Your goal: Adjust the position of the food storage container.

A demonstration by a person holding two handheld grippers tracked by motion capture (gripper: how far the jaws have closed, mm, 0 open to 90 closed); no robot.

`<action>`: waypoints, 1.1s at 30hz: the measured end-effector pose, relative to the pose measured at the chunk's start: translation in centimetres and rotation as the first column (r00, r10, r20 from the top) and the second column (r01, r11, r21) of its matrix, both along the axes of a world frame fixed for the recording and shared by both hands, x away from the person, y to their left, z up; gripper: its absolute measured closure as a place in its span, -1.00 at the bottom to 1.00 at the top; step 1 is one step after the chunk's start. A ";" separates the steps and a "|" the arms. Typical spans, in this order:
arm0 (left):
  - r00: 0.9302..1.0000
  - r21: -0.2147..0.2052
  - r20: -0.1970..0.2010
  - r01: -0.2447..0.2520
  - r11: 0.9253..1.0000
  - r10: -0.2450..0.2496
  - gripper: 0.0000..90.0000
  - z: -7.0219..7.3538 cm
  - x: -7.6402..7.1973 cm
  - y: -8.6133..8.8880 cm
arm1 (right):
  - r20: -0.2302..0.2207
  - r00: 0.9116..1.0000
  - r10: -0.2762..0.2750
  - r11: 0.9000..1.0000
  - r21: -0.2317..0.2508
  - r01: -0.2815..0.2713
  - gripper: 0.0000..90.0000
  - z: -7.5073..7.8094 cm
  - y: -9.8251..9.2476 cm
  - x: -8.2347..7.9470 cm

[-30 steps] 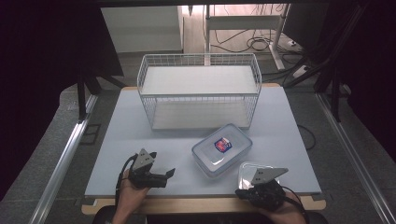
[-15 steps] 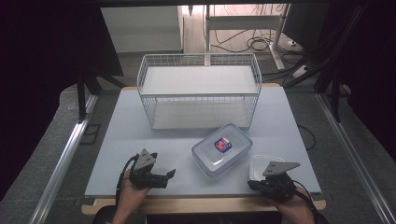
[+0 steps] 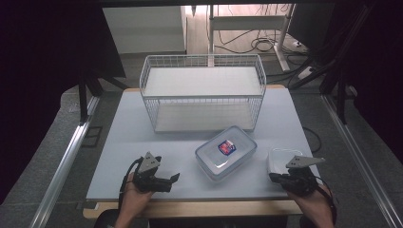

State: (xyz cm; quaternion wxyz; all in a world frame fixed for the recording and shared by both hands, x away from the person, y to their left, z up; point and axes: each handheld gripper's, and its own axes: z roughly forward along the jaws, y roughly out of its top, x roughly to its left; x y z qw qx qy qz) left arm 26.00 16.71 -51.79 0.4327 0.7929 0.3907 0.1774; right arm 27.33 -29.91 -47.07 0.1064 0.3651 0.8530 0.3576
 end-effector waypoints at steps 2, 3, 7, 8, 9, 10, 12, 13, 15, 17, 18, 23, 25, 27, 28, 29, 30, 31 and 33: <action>1.000 0.001 -0.001 0.001 1.000 -0.001 -0.86 0.0 0.0 0.0 | 0.003 1.000 -0.014 1.000 0.003 0.014 0.99 0.0 -0.3 0.1; 1.000 0.001 -0.001 0.002 1.000 -0.002 -0.86 0.0 0.0 0.0 | 0.006 0.999 -0.039 0.999 0.010 0.039 0.99 0.1 -1.0 0.4; 1.000 -0.004 -0.004 0.002 1.000 -0.002 -0.86 0.0 0.0 -0.1 | 0.013 0.998 -0.069 0.997 0.019 0.069 0.99 0.2 -1.8 0.9; 1.000 -0.005 -0.005 0.003 1.000 -0.003 -0.86 0.0 0.0 -0.1 | 0.013 0.996 -0.084 0.996 0.022 0.084 0.99 0.2 -2.2 1.2; 1.000 -0.008 -0.007 0.004 1.000 -0.004 -0.86 -0.1 0.0 -0.1 | 0.014 0.996 -0.092 0.995 0.028 0.092 0.99 0.2 -2.4 1.4; 1.000 -0.008 -0.007 0.004 1.000 -0.004 -0.86 -0.1 0.0 -0.1 | 0.014 0.995 -0.099 0.995 0.031 0.098 0.99 0.2 -2.6 1.5; 1.000 -0.009 -0.010 0.006 1.000 -0.006 -0.86 -0.1 0.1 -0.1 | 0.013 0.994 -0.110 0.993 0.033 0.109 0.99 0.2 -2.8 1.7; 1.000 -0.009 -0.011 0.007 1.000 -0.007 -0.86 -0.1 0.1 -0.2 | 0.015 0.994 -0.111 0.993 0.038 0.110 0.99 0.1 -2.9 1.9; 1.000 -0.011 -0.012 0.007 1.000 -0.007 -0.86 -0.1 0.1 -0.2 | 0.013 0.993 -0.116 0.993 0.040 0.115 0.99 0.1 -3.0 1.9; 1.000 -0.015 -0.013 0.006 1.000 -0.007 -0.86 -0.1 0.1 -0.2 | 0.012 0.992 -0.126 0.991 0.039 0.126 0.99 0.2 -3.0 2.0; 1.000 -0.018 -0.014 0.006 1.000 -0.006 -0.86 0.0 0.1 -0.2 | 0.014 0.991 -0.131 0.991 0.039 0.130 0.99 0.2 -3.0 2.0; 1.000 -0.049 -0.012 0.016 0.999 -0.017 -0.84 0.3 -0.1 -0.2 | 0.031 0.991 -0.127 0.989 0.080 0.124 0.99 1.1 -2.0 2.6; 1.000 -0.050 -0.013 0.018 0.999 -0.018 -0.83 0.5 -0.1 -0.2 | 0.038 0.993 -0.112 0.992 0.069 0.109 0.98 1.3 -1.3 3.2; 1.000 -0.051 -0.018 0.018 0.999 -0.019 -0.83 0.5 -0.2 -0.3 | 0.048 0.995 -0.093 0.995 0.035 0.091 0.99 1.6 -0.1 4.7; 1.000 -0.051 -0.018 0.018 0.999 -0.019 -0.83 0.5 -0.2 -0.3 | 0.049 0.995 -0.092 0.996 0.024 0.091 0.99 1.6 0.3 5.3; 1.000 -0.047 -0.020 0.020 0.999 -0.021 -0.83 0.6 -0.2 -0.4 | 0.049 0.995 -0.092 0.996 0.024 0.091 0.99 1.6 0.3 5.3; 1.000 -0.037 -0.019 0.022 0.999 -0.023 -0.84 0.6 -0.2 -0.5 | 0.051 0.994 -0.095 0.995 0.013 0.095 0.99 1.7 0.7 5.9; 1.000 -0.021 -0.016 0.026 0.999 -0.027 -0.84 0.6 -0.3 -0.7 | 0.057 0.994 -0.096 0.995 0.004 0.096 0.99 1.7 1.1 6.6; 0.999 0.005 -0.005 0.033 0.999 -0.033 -0.83 0.6 -0.4 -1.0 | 0.064 0.993 -0.096 0.995 -0.001 0.096 0.98 1.6 1.9 7.9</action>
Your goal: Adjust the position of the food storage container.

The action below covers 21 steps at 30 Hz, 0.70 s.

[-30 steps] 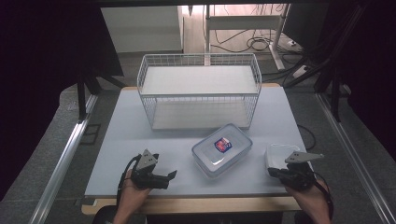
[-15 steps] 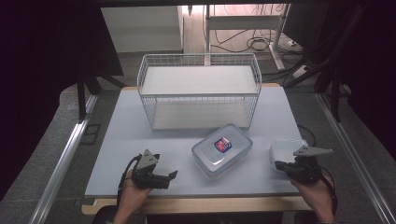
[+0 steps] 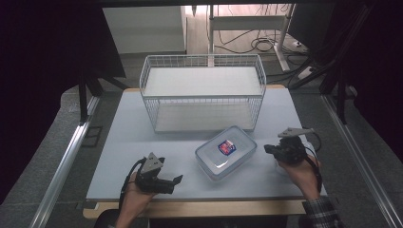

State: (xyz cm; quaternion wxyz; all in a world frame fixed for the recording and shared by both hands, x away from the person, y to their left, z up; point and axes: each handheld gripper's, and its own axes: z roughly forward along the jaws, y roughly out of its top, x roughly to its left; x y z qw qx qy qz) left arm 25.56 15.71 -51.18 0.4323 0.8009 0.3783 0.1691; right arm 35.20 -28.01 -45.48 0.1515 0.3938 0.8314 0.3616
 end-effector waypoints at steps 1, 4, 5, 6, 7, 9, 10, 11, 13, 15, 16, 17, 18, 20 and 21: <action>1.000 0.005 -0.003 -0.002 1.000 0.002 -0.76 0.0 0.0 -0.2 | 0.001 1.000 -0.002 1.000 -0.010 0.002 0.98 0.0 0.4 0.6; 1.000 0.004 -0.016 0.015 1.000 -0.015 -0.66 0.0 0.0 -0.5 | 0.006 1.000 -0.017 0.999 -0.046 0.017 0.98 -0.3 1.5 2.0; 1.000 0.005 -0.019 0.018 1.000 -0.018 -0.59 0.0 -0.1 -0.6 | 0.003 1.000 -0.024 0.998 -0.052 0.024 0.98 -0.4 1.8 2.4; 0.999 0.002 -0.025 0.024 1.000 -0.024 -0.52 0.1 -0.1 -0.6 | 0.002 1.000 -0.029 0.998 -0.058 0.029 0.98 -0.4 2.0 2.7; 0.999 -0.008 -0.032 0.031 0.999 -0.031 -0.27 0.1 -0.1 -0.6 | 0.002 1.000 -0.028 0.997 -0.069 0.028 0.97 -0.5 2.3 3.0; 0.996 -0.050 -0.064 0.058 0.997 -0.062 0.02 0.1 0.0 -0.7 | -0.007 1.000 -0.027 0.995 -0.096 0.027 0.95 -0.7 3.0 3.8; 0.995 -0.051 -0.073 0.063 0.997 -0.066 0.20 0.1 0.1 -0.8 | -0.009 1.000 -0.025 0.994 -0.102 0.024 0.95 -0.9 3.2 4.0; 0.994 -0.045 -0.081 0.066 0.997 -0.069 0.40 0.1 0.1 -0.9 | -0.015 1.000 -0.023 0.994 -0.103 0.022 0.96 -1.0 3.4 4.2; 0.994 -0.035 -0.088 0.068 0.997 -0.071 0.55 0.1 0.2 -1.1 | -0.012 1.000 -0.026 0.993 -0.117 0.025 0.97 -1.1 3.6 4.2; 0.989 -0.021 -0.111 0.092 0.996 -0.094 0.96 0.0 0.4 -1.5 | -0.018 1.000 -0.025 0.993 -0.120 0.023 0.99 -1.1 3.6 4.1; 0.988 -0.017 -0.120 0.098 0.995 -0.099 1.00 0.0 0.4 -1.7 | -0.016 1.000 -0.022 0.993 -0.119 0.020 0.99 -1.0 3.5 4.0; 0.988 -0.017 -0.120 0.098 0.995 -0.099 1.00 0.0 0.4 -1.7 | -0.016 1.000 -0.022 0.993 -0.119 0.020 0.99 -1.0 3.5 4.0; 0.986 -0.010 -0.128 0.106 0.994 -0.106 1.00 -0.1 0.5 -1.8 | -0.017 1.000 -0.020 0.995 -0.098 0.018 0.99 -0.9 3.4 3.5; 0.985 0.004 -0.136 0.112 0.994 -0.111 1.00 -0.2 0.5 -2.0 | -0.020 1.000 -0.014 0.996 -0.089 0.012 0.99 -0.9 3.4 3.2; 0.984 0.008 -0.140 0.114 0.993 -0.112 1.00 -0.3 0.5 -2.1 | -0.028 1.000 -0.004 0.997 -0.078 0.002 0.99 -1.0 3.4 2.9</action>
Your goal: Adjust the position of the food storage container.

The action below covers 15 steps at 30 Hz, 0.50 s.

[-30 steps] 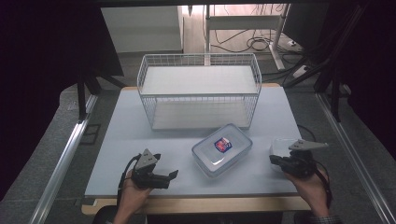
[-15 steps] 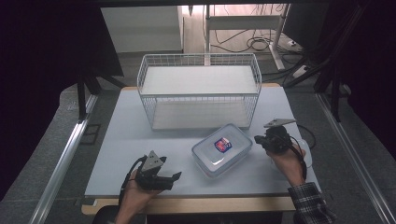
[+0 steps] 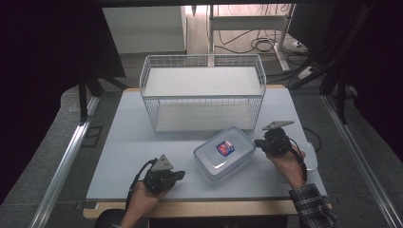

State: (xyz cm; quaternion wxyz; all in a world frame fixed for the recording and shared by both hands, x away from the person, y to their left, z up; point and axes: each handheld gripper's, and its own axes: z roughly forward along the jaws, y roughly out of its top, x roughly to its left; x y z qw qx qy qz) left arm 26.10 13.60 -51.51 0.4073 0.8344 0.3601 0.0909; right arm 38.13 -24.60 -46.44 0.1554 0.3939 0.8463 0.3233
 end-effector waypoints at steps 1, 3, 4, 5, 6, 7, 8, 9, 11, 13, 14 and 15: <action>1.000 0.001 -0.001 -0.003 1.000 0.003 1.00 -0.1 0.0 -0.1 | -0.014 1.000 0.017 1.000 0.020 -0.017 0.99 -0.2 0.2 -0.5; 1.000 0.001 0.000 -0.008 1.000 0.008 1.00 -0.1 0.0 -0.1 | -0.014 1.000 0.021 1.000 0.022 -0.021 0.99 -0.2 0.3 -0.6; 1.000 0.004 0.003 -0.018 1.000 0.018 1.00 0.0 0.1 -0.1 | -0.016 0.999 0.035 0.999 0.020 -0.035 0.99 -0.2 0.7 -0.9; 0.999 0.000 0.004 -0.043 0.999 0.043 1.00 -0.1 0.2 0.1 | -0.019 0.999 0.042 0.999 0.023 -0.042 0.99 -0.2 0.9 -1.1; 0.999 -0.002 -0.001 -0.051 0.999 0.051 1.00 -0.1 0.3 0.3 | -0.025 0.998 0.054 0.998 0.030 -0.054 0.99 -0.2 1.1 -1.2; 0.998 -0.005 -0.008 -0.057 0.998 0.057 1.00 -0.2 0.4 0.4 | -0.030 0.997 0.065 0.997 0.040 -0.064 0.99 -0.2 1.4 -1.4; 0.998 -0.005 -0.008 -0.057 0.998 0.057 1.00 -0.2 0.4 0.4 | -0.032 0.996 0.078 0.996 0.047 -0.076 0.99 -0.2 1.6 -1.6; 0.998 -0.007 -0.013 -0.063 0.998 0.063 1.00 -0.3 0.5 0.5 | -0.035 0.995 0.089 0.995 0.051 -0.088 0.99 -0.3 1.8 -1.9; 0.996 -0.003 -0.018 -0.083 0.997 0.083 1.00 -0.4 0.7 0.7 | -0.037 0.994 0.101 0.994 0.055 -0.098 1.00 -0.3 2.0 -2.1; 0.995 -0.007 -0.023 -0.094 0.996 0.094 1.00 -0.4 0.8 0.9 | -0.046 0.992 0.120 0.991 0.067 -0.117 0.99 -0.3 2.4 -2.6; 0.995 -0.007 -0.023 -0.097 0.995 0.097 1.00 -0.4 0.9 1.0 | -0.051 0.988 0.146 0.987 0.080 -0.142 0.99 -0.4 2.8 -3.0; 0.995 -0.005 -0.026 -0.094 0.996 0.094 1.00 -0.4 1.0 1.0 | -0.051 0.988 0.146 0.987 0.080 -0.142 0.99 -0.4 2.8 -3.0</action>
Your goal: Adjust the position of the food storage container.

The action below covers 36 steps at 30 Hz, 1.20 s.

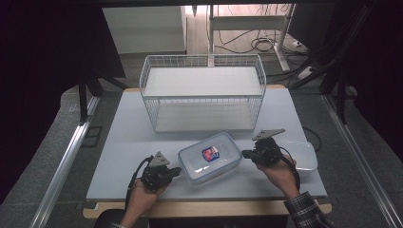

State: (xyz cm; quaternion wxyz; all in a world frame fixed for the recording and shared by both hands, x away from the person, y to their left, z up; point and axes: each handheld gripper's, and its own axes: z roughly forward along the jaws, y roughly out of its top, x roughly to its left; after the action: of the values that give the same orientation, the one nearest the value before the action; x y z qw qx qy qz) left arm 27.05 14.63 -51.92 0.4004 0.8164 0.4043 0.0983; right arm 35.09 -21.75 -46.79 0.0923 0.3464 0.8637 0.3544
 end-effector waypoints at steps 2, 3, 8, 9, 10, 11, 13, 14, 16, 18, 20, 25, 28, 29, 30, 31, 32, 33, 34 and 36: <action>1.000 0.039 0.014 -0.004 0.999 0.003 1.00 0.2 0.0 0.1 | 0.019 1.000 0.021 1.000 -0.008 -0.021 1.00 0.0 0.5 -0.7; 1.000 0.039 0.014 -0.004 0.999 0.003 1.00 0.2 0.0 0.1 | 0.021 0.999 0.026 1.000 0.000 -0.026 1.00 0.1 0.6 -0.9; 1.000 0.032 0.012 -0.006 0.999 0.006 1.00 0.2 0.6 0.4 | -0.002 0.997 0.080 0.993 0.085 -0.080 0.99 0.5 0.3 -1.5; 1.000 0.032 0.013 -0.009 0.999 0.008 1.00 0.2 0.8 0.5 | 0.006 0.997 0.082 0.992 0.095 -0.082 1.00 0.5 0.7 -1.9; 1.000 0.031 0.011 -0.007 1.000 0.007 1.00 0.2 0.9 0.6 | 0.049 0.997 0.064 0.997 0.044 -0.066 1.00 0.7 0.9 -2.0; 1.000 0.026 0.009 -0.009 1.000 0.009 1.00 0.2 0.9 0.7 | 0.049 0.997 0.064 0.997 0.044 -0.066 1.00 0.7 0.9 -2.0; 1.000 0.031 0.009 -0.007 1.000 0.007 1.00 0.2 0.9 0.6 | 0.085 0.996 0.021 1.000 0.002 -0.021 0.99 1.1 0.9 -1.5; 1.000 0.036 0.013 -0.009 0.999 0.009 1.00 0.2 0.9 0.6 | 0.065 0.998 -0.003 1.000 0.016 0.002 0.99 0.9 0.7 -0.4; 1.000 0.033 0.014 -0.018 0.999 0.018 1.00 0.2 1.0 0.6 | 0.051 0.999 -0.003 1.000 -0.006 0.003 0.99 0.2 0.8 0.3; 0.999 0.024 0.008 -0.032 0.999 0.032 1.00 0.1 1.3 0.8 | 0.031 1.000 -0.002 1.000 -0.024 0.003 0.99 -0.6 1.3 0.8; 0.999 0.025 0.007 -0.038 0.999 0.038 1.00 0.1 1.4 0.8 | 0.024 1.000 -0.011 0.999 -0.049 0.012 1.00 -1.0 1.3 0.9; 0.999 0.074 -0.011 -0.034 0.997 0.035 1.00 -0.4 2.5 0.4 | 0.011 1.000 -0.010 1.000 -0.014 0.010 1.00 -0.8 0.9 -0.3; 0.999 0.102 0.004 -0.036 0.994 0.035 1.00 -0.2 2.9 0.4 | -0.002 1.000 -0.007 1.000 0.009 0.007 1.00 -1.0 0.6 -0.8; 0.999 0.105 0.003 -0.041 0.994 0.041 1.00 -0.2 3.3 0.5 | -0.023 1.000 -0.007 0.999 0.036 0.008 1.00 -1.1 0.5 -1.1; 0.999 0.105 0.003 -0.041 0.994 0.041 1.00 -0.2 3.3 0.5 | -0.021 1.000 -0.004 1.000 0.031 0.005 1.00 -1.1 0.6 -1.2; 0.999 0.105 0.004 -0.044 0.993 0.044 1.00 -0.2 3.5 0.7 | -0.015 1.000 0.000 1.000 0.024 0.001 1.00 -1.1 0.7 -1.4; 0.999 0.108 0.004 -0.050 0.993 0.049 1.00 -0.3 3.7 0.8 | -0.015 1.000 0.000 1.000 0.024 0.001 1.00 -1.1 0.7 -1.4; 0.999 0.111 0.005 -0.053 0.992 0.053 1.00 -0.3 4.0 0.9 | -0.013 1.000 0.005 1.000 0.022 -0.004 1.00 -1.0 0.9 -1.6; 0.998 0.110 0.004 -0.057 0.992 0.057 1.00 -0.3 4.2 1.0 | -0.017 1.000 0.015 0.999 0.032 -0.015 1.00 -1.0 1.1 -2.0; 0.998 0.101 -0.003 -0.059 0.993 0.060 1.00 -0.4 4.7 1.2 | -0.020 1.000 0.023 0.999 0.040 -0.022 1.00 -1.0 1.3 -2.5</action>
State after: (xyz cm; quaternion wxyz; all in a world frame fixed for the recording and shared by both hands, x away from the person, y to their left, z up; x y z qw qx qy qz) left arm 31.77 15.81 -52.33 0.3543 0.8236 0.4240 0.1281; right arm 32.59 -20.47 -47.78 0.0727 0.3421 0.8612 0.3689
